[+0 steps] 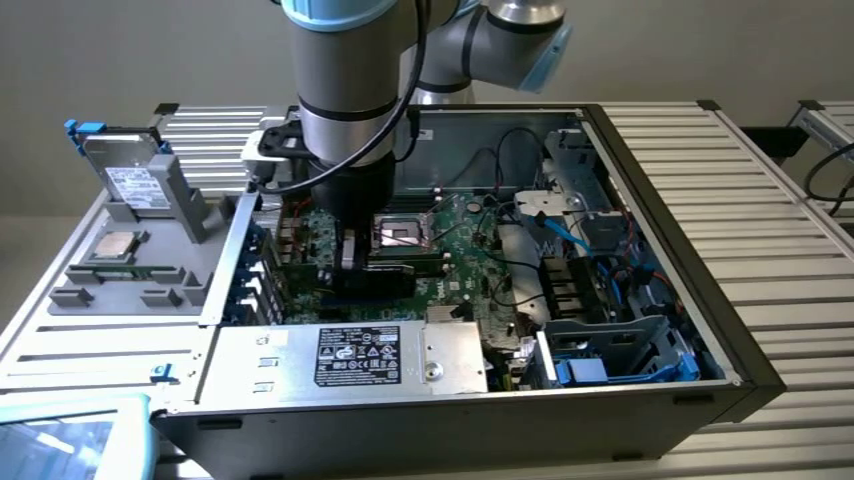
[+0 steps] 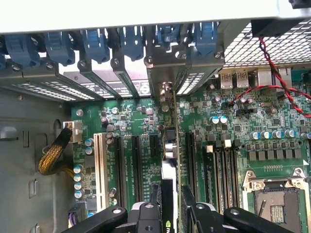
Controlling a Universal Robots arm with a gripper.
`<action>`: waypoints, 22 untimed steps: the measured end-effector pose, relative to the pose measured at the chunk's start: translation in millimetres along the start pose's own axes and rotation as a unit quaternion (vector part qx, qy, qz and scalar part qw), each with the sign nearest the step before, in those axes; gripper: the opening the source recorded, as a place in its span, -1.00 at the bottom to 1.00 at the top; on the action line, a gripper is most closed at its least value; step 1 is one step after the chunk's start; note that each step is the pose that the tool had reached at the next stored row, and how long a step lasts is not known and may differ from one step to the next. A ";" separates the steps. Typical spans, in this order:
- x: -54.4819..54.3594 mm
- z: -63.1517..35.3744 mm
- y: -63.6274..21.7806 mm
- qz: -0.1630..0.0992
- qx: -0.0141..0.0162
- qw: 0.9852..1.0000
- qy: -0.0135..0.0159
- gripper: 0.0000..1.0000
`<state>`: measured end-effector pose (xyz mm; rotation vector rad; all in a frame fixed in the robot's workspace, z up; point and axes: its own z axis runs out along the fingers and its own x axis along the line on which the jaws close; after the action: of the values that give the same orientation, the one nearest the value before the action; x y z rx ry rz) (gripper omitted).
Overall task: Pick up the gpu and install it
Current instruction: 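Insert the gpu into the slot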
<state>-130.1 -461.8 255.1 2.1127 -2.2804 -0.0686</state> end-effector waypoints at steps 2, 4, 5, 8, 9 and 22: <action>0.1 0.0 -0.1 0.000 -0.001 1.000 0.000 -0.45; 0.1 0.0 -0.1 0.000 -0.001 1.000 0.000 -0.45; 0.1 0.0 -0.2 0.000 -0.001 1.000 0.000 -0.45; 0.1 0.0 -0.5 0.000 -0.002 1.000 0.000 -0.45; 0.1 0.0 -0.8 0.000 -0.002 1.000 0.000 -0.45; 0.4 -2.0 -4.6 0.000 -0.005 1.000 0.000 -0.45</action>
<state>-125.5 -462.6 256.8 2.1071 -2.2740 -0.0800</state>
